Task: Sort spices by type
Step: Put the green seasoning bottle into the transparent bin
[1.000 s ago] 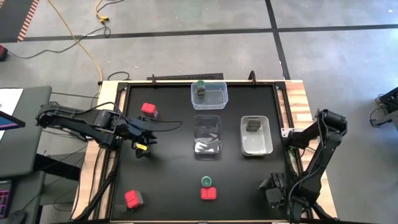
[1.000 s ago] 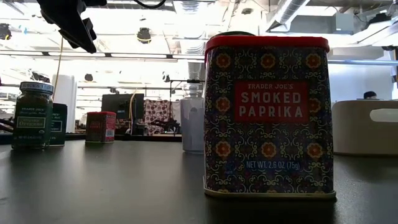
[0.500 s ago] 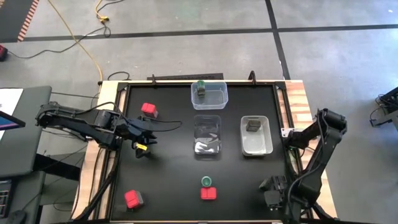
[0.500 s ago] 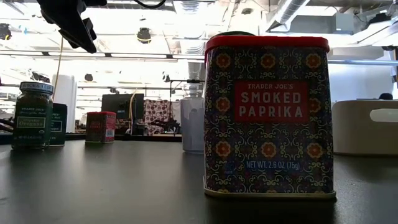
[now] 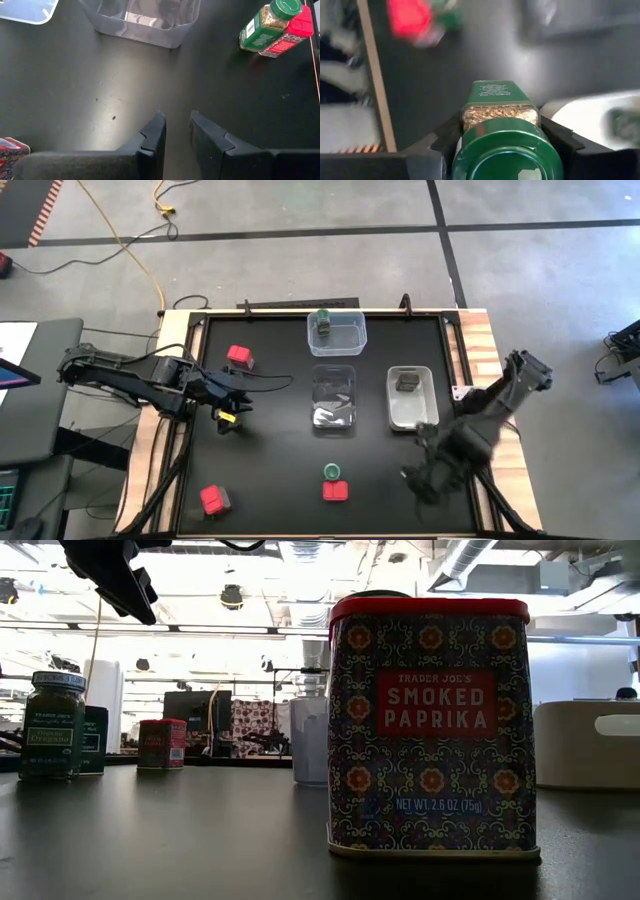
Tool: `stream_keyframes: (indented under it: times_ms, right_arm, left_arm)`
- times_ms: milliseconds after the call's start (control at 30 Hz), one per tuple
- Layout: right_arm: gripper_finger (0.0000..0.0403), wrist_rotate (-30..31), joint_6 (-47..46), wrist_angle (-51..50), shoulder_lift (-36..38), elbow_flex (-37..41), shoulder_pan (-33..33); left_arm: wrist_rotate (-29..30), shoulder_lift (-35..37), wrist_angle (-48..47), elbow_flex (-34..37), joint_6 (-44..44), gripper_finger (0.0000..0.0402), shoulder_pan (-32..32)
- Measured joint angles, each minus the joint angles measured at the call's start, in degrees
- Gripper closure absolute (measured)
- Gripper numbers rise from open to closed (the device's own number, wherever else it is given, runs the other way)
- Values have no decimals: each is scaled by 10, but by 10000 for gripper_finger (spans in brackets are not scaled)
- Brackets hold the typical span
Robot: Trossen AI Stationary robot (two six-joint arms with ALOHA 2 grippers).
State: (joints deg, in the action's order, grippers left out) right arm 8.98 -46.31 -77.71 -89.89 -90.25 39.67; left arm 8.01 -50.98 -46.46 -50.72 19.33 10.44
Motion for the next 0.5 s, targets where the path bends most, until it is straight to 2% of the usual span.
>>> stream_keyframes:
  times_ms: [200,400,500]
  right_arm:
    - [185,43,127,24,0,-38,-162]
    - [185,47,348,108,0,-61,-312]
    - [185,44,416,152,0,-67,-384]
  left_arm:
    - [0,0,0,0,4,326,0]
    - [2,0,1,0,15,326,0]
    - [14,0,10,0,24,326,0]
